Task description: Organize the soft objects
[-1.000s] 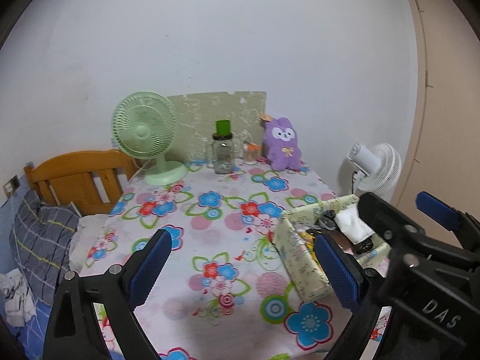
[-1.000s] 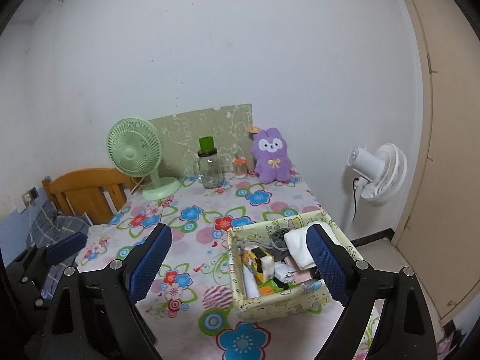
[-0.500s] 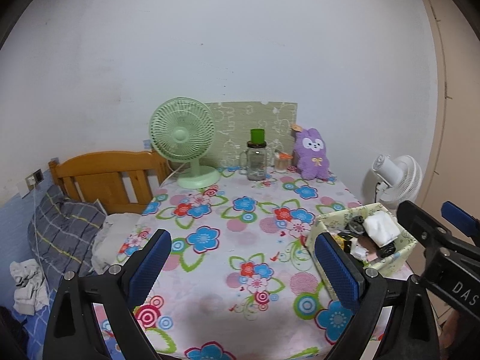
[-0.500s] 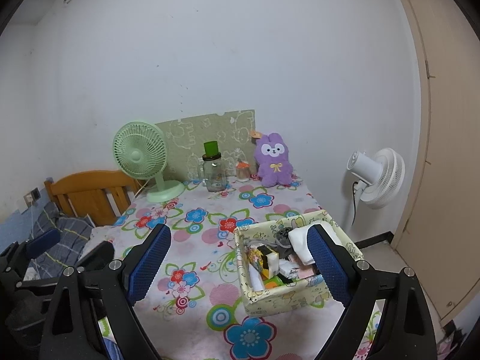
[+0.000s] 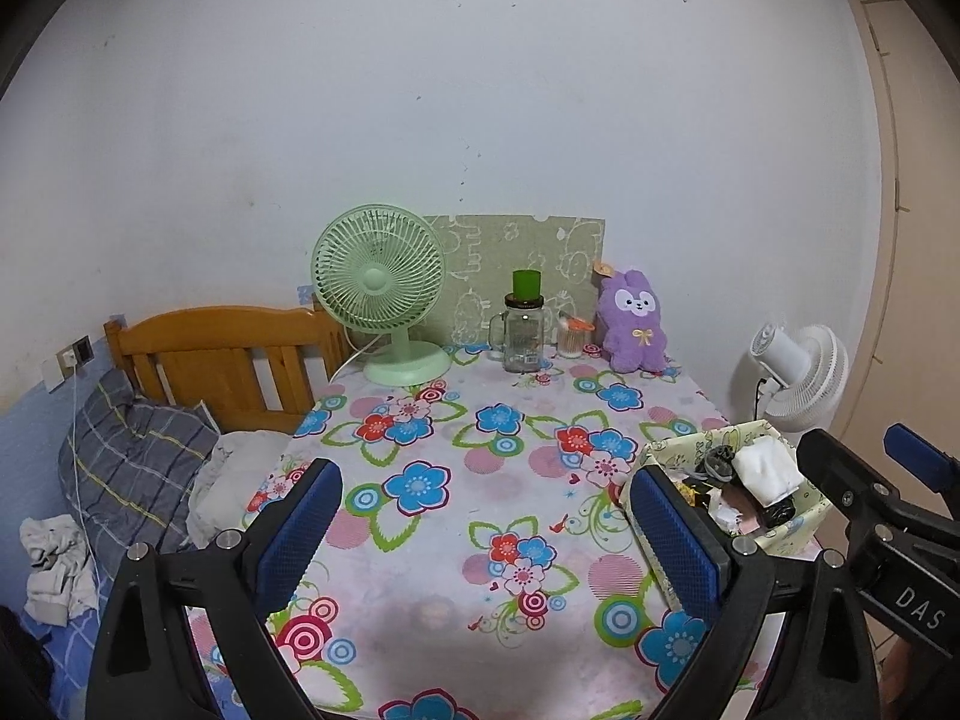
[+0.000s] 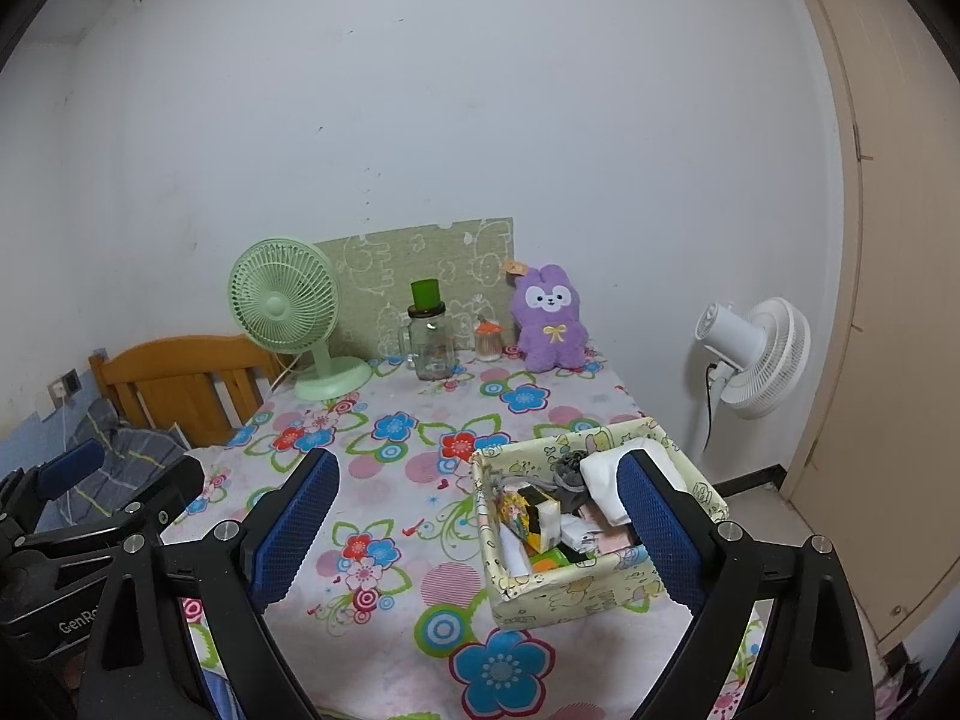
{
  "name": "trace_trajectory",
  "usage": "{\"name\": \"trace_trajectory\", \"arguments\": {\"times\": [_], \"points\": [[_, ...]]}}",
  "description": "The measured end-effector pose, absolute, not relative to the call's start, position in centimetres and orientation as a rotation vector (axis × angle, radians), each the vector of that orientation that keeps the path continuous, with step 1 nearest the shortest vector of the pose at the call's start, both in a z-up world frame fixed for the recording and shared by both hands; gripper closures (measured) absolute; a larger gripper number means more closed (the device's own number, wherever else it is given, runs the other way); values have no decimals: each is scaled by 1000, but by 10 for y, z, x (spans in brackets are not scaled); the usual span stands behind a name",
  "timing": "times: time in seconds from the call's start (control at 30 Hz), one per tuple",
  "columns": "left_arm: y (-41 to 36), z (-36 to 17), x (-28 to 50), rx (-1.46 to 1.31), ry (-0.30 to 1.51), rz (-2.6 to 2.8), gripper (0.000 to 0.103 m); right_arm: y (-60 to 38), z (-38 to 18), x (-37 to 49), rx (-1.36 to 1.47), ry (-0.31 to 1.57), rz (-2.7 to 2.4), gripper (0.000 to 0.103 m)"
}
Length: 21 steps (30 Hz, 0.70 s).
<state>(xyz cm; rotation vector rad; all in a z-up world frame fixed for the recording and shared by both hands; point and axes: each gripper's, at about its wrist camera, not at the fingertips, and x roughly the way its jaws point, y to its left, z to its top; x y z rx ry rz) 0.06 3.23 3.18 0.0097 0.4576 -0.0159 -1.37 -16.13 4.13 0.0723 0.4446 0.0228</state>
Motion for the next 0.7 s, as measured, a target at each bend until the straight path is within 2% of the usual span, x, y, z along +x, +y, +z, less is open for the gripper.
{"name": "trace_trajectory", "arguments": {"times": [0.7], "points": [[31, 32, 1, 7, 460, -21, 3, -162, 42, -17, 79, 440, 30, 7]]}}
